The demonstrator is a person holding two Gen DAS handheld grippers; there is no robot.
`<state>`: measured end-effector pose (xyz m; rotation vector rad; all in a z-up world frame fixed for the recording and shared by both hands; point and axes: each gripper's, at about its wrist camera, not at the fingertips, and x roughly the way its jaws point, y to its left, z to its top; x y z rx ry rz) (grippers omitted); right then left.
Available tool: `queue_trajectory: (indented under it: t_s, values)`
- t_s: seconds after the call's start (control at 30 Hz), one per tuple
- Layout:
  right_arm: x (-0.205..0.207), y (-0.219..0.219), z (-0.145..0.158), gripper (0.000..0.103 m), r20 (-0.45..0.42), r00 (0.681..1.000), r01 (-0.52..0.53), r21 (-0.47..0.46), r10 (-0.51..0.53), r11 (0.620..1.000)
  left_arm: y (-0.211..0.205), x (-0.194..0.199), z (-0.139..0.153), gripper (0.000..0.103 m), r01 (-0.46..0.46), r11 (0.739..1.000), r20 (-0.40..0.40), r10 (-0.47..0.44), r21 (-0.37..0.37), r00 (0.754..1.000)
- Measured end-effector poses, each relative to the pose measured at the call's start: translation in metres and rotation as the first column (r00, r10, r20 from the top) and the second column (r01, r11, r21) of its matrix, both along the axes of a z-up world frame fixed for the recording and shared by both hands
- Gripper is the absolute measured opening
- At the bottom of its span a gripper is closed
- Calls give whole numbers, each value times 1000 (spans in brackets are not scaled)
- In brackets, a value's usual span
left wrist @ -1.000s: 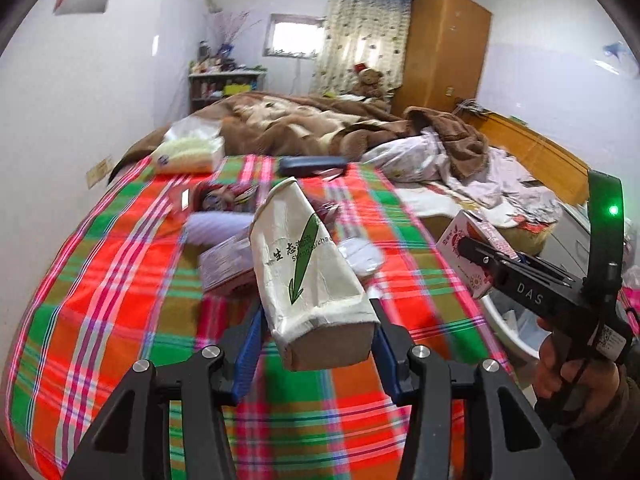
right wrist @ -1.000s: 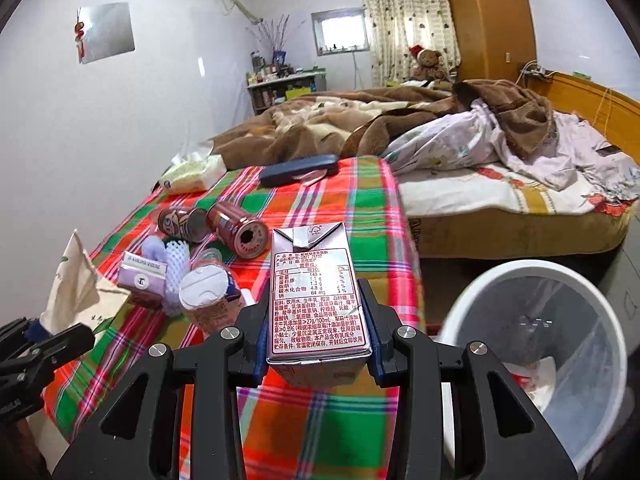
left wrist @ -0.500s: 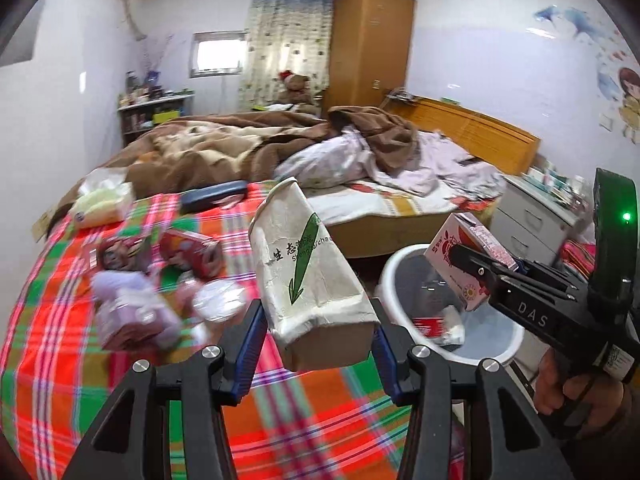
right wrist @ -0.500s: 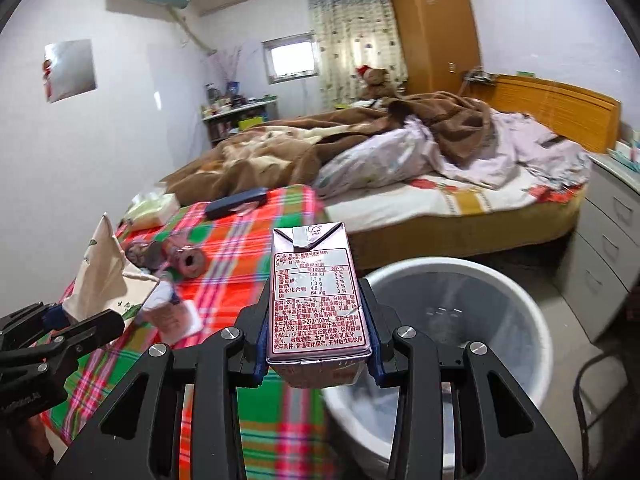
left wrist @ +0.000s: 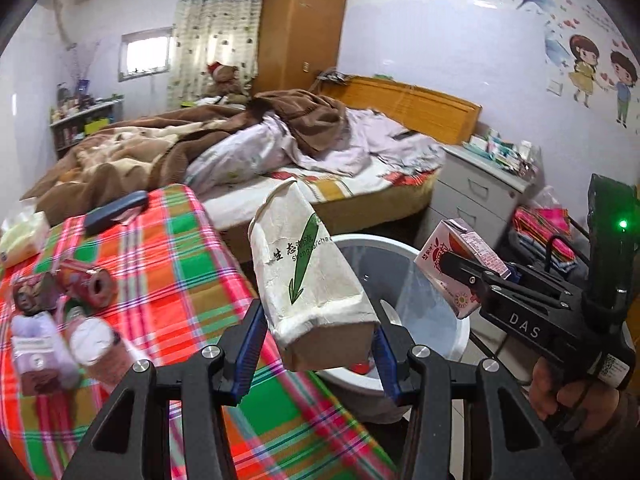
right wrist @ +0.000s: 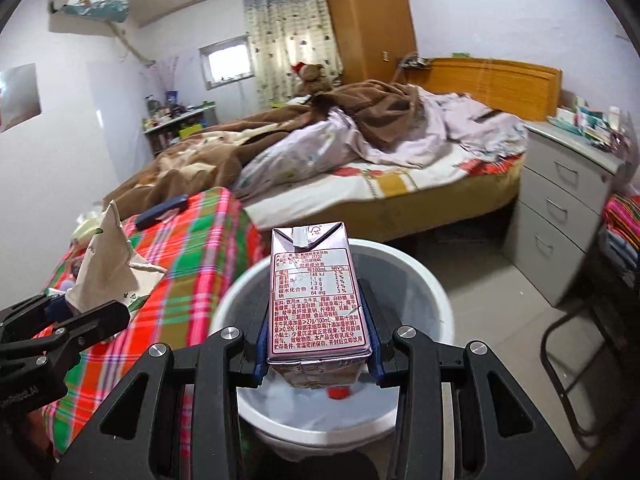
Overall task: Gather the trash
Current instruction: 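Carry the carton and cloth bag over the white bin and release them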
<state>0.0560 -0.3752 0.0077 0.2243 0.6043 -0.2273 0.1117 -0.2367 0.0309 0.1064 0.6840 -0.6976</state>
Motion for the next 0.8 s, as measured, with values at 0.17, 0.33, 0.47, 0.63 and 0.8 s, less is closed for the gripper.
queue_trajectory:
  t_s: [0.17,0.33,0.47,0.63,0.8]
  values:
    - [-3,-11,-11,39,-42,999,33,1,-33,999,-22,9,-16,50,48,999,-51,-48,5,998]
    - [2,-19,-25,39,-98,994,48,-15,-50,999,-43,15,-33,50,91,995,-93,-87,34,992]
    - [1,-23,-33,39,-130,990,43,-20,-45,999,-57,20,-45,50,97,993,-106,-90,68,990]
    - [1,-27,-40,39,-165,985,38,-13,-40,999,-65,25,-53,51,114,990,-118,-104,78,988]
    - [1,-29,-42,46,-174,984,41,-7,-42,999,-63,29,-55,65,109,992,-139,-100,57,985]
